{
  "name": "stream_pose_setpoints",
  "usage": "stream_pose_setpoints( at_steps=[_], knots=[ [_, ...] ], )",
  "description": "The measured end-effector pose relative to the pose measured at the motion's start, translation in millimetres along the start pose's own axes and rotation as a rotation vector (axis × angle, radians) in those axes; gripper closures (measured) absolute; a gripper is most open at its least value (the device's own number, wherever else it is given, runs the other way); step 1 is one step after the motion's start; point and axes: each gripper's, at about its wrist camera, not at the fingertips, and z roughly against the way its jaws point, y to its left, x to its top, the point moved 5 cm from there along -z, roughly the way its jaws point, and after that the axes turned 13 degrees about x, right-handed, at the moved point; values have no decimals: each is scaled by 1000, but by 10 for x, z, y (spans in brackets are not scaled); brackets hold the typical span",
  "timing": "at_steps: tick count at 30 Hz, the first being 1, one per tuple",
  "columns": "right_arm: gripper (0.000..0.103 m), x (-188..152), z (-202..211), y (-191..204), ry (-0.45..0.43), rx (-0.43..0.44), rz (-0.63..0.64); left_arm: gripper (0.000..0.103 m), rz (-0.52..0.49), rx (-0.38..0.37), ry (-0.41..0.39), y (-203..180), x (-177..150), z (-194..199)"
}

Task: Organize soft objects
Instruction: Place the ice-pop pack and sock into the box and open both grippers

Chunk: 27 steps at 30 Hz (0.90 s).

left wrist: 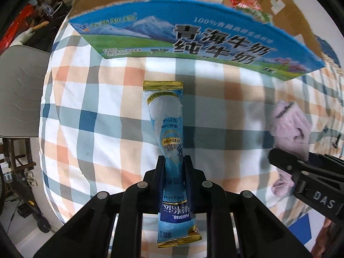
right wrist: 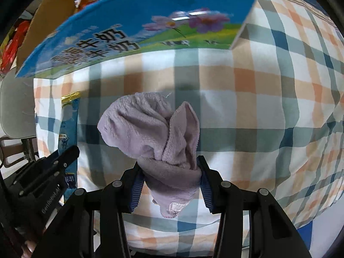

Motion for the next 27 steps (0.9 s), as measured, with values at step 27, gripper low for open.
stream_pose_setpoints(
  at_steps=[27],
  knots=[
    [55,625,1252,1087,-193,106,123,89,-10,-74,-281,286,1223,1545]
  ],
)
